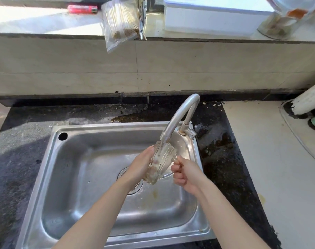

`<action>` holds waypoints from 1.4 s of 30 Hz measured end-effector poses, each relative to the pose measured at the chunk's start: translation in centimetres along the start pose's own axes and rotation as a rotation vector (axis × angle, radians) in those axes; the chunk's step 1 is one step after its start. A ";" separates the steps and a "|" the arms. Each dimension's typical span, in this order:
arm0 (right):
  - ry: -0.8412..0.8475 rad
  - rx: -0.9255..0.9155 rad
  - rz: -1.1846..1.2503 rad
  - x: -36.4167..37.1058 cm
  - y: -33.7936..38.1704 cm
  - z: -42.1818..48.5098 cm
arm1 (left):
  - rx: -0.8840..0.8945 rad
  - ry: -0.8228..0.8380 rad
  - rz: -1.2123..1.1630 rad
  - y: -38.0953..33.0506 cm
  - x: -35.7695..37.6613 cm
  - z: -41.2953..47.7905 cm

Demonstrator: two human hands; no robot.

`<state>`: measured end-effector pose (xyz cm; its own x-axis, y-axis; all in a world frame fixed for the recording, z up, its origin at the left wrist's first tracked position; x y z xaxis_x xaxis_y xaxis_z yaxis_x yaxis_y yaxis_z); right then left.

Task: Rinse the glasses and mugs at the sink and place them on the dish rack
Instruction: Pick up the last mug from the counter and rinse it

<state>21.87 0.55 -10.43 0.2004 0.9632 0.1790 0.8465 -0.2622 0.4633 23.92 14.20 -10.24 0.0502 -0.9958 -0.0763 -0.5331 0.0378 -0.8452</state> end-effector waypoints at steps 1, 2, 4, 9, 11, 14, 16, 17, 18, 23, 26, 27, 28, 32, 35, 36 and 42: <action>0.005 0.000 -0.004 0.0 0.1 -0.2 | 0.013 0.010 0.034 -0.4 0.2 0.0; 0.008 -0.001 -0.013 0.1 0.2 -0.3 | 0.013 0.019 0.075 -0.7 0.5 0.1; 0.012 -0.011 -0.022 0.2 0.6 -0.7 | 0.004 0.004 0.149 -1.3 0.7 0.2; 0.036 -0.081 -0.098 0.5 2.3 -1.4 | -0.160 -0.021 0.116 -1.6 0.7 0.7; -0.005 -0.148 -0.180 0.4 3.0 -1.5 | -0.196 -0.023 0.129 -1.0 0.8 1.1; -0.122 -0.297 -0.320 0.3 4.3 -2.0 | -0.221 -0.027 0.017 -0.4 1.3 0.9; -0.194 -0.442 -0.466 0.7 5.2 -2.5 | -0.246 0.009 -0.059 -0.4 1.6 0.4; -0.225 -0.516 -0.545 0.9 5.6 -2.8 | -0.253 0.012 -0.085 -0.4 1.5 0.3; -0.258 -0.578 -0.606 1.2 5.8 -3.0 | -0.261 0.003 -0.114 -0.4 1.5 0.2; -0.337 -0.612 -0.667 1.2 6.4 -3.2 | -0.239 -0.040 -0.237 -1.4 1.5 -0.3; -0.253 -0.490 -0.611 1.4 6.0 -2.8 | -0.145 -0.085 -0.138 -2.3 1.0 -0.1; -0.239 -0.473 -0.632 1.5 5.9 -2.8 | -0.108 -0.102 -0.117 -2.5 0.9 0.1; -0.224 -0.458 -0.641 1.5 5.8 -2.8 | -0.085 -0.132 -0.120 -2.8 0.7 0.2; -0.155 -0.327 -0.542 1.6 5.4 -2.0 | -0.090 -0.265 -0.172 -3.3 -0.9 0.4; -0.074 -0.167 -0.477 1.9 5.7 -0.3 | -0.094 -0.197 -0.161 -3.1 -1.6 0.3; -0.060 -0.135 -0.472 2.1 5.8 0.3 | -0.093 -0.155 -0.166 -3.0 -1.7 0.2; -0.078 -0.214 -0.395 4.5 6.1 1.3 | -0.212 -0.425 -0.312 -0.7 -5.0 0.0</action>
<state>28.64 3.40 -7.94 -0.0736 0.9912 -0.1099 0.7463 0.1279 0.6532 24.01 19.19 -9.30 0.5446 -0.8345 -0.0836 -0.5946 -0.3138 -0.7402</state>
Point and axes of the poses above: each hand's wrist, its own z-axis towards the middle knuckle, its own x-axis out of the palm, y = z × x, the point moved 9 cm from there along z, towards the middle knuckle, and after that the axes turned 7 degrees about -y, right-handed, at the moved point
